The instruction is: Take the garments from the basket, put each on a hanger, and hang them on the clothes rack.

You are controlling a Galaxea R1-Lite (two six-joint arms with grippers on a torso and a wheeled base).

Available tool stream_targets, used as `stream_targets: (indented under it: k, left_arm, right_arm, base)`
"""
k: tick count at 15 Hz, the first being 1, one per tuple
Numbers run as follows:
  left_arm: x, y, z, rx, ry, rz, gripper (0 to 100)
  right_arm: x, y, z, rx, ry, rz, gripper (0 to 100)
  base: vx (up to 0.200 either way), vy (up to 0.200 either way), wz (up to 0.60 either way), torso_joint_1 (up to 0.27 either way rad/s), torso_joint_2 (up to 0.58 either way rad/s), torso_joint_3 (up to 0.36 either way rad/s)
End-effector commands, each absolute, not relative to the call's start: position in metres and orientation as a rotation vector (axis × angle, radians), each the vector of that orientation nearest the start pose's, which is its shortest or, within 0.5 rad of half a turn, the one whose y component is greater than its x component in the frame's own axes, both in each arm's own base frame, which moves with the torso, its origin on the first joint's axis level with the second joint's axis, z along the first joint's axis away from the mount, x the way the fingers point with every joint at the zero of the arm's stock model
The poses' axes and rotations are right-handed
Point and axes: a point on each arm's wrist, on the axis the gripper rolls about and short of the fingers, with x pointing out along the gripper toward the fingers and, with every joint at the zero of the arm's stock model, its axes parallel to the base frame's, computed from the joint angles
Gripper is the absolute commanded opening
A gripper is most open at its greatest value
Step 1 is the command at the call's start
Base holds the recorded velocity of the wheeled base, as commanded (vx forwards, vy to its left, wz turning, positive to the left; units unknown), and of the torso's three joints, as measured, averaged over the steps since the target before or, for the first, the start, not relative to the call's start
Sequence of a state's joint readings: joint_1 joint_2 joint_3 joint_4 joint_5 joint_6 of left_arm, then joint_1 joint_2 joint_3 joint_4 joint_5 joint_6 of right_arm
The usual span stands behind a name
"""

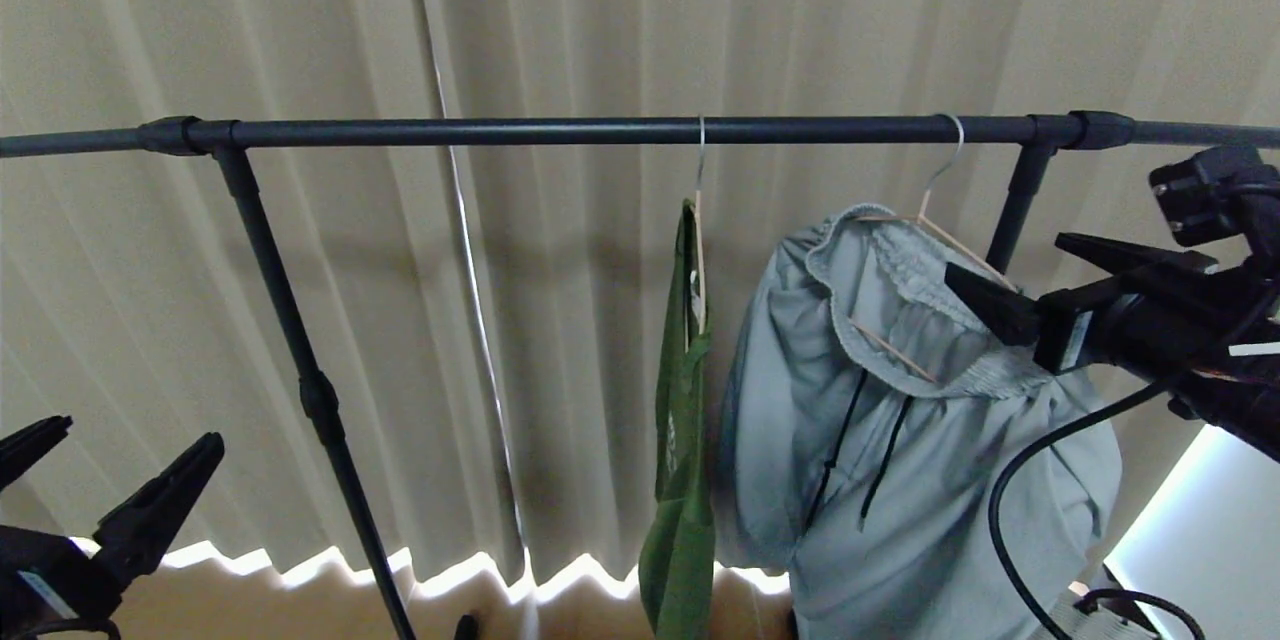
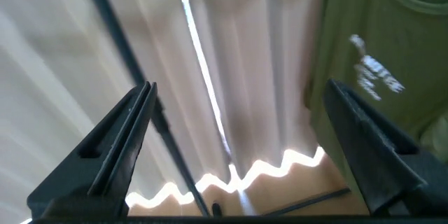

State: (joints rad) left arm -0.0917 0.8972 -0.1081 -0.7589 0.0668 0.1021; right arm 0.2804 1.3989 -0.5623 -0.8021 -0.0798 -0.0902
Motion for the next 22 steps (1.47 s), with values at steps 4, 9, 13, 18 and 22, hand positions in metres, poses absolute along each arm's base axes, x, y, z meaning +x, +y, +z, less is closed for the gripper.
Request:
stream_targets:
  k: [4, 9, 13, 18, 22]
  left_arm:
    - [0.071, 0.002, 0.164, 0.099, -0.065, 0.072, 100]
    - [0.051, 0.002, 0.166, 0.1, -0.139, 0.079, 100]
    - [0.024, 0.001, 0.149, 0.105, -0.058, 0.065, 100]
    - [0.004, 0.001, 0.134, 0.14, -0.033, 0.073, 100]
    - [-0.006, 0.001, 0.115, 0.142, 0.004, 0.127, 100]
  right_arm:
    - [0.172, 0.047, 0.196, 0.027, -0.107, 0.247, 100]
    - [0.137, 0.038, 0.199, 0.002, -0.18, 0.263, 100]
    - [0.109, 0.032, 0.204, -0.107, -0.261, 0.277, 100]
    - [0.083, 0.028, 0.209, -0.139, -0.345, 0.406, 100]
    - [0.071, 0.024, 0.212, -0.145, -0.358, 0.405, 100]
  base:
    - [0.0, 0.0, 0.0, 0.0, 0.0, 0.0]
    - [0.0, 0.0, 0.0, 0.0, 0.0, 0.0]
    - [0.0, 0.0, 0.0, 0.0, 0.0, 0.0]
    - [0.0, 0.0, 0.0, 0.0, 0.0, 0.0]
    - [0.0, 0.0, 0.0, 0.0, 0.0, 0.0]
